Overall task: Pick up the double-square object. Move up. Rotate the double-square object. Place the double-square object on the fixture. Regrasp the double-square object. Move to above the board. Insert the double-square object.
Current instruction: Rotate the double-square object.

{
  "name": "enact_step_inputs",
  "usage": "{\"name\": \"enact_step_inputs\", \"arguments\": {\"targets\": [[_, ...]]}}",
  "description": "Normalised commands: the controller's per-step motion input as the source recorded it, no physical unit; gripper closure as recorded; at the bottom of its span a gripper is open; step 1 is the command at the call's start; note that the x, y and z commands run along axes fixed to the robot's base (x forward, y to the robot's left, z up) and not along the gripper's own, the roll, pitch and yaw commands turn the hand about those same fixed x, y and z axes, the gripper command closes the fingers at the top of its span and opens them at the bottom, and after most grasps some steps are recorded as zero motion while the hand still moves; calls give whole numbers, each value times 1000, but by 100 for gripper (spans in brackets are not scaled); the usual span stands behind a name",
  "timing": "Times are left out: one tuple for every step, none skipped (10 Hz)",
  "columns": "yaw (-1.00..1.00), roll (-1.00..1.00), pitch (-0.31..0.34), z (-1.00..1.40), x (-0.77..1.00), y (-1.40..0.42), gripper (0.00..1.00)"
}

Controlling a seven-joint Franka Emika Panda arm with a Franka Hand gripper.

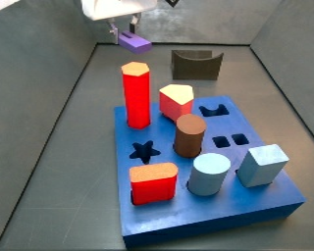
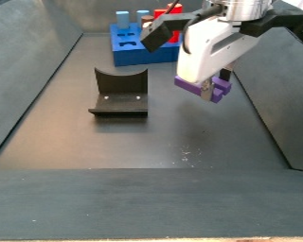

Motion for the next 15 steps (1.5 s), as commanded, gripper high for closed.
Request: {"name": "enact_step_inputs", "arguments": {"targets": [[-1000,-13,-7,27,-21,12,100],[-1000,-14,-8,27,-21,12,100],[-1000,-17,-9,27,-21,12,100],[-1000,-19,-10,27,-21,12,100],[-1000,-20,-11,27,-21,12,100],[-1000,-26,-13,26,-21,12,100],[-1000,-29,-15,26,-21,12,100],[-1000,-38,-20,26,-21,13,100],[-816,-40,-21,26,-21,13,100],[-508,-40,-20,26,-21,13,100],[-388,-40,-20,26,-21,13,100],[0,0,0,-1000,0,0,100],[34,1,-7,-1000,10,2,100],[38,-4,-23,-1000,41,6,100],[38,-17,-20,-913,46,1,100]]}}
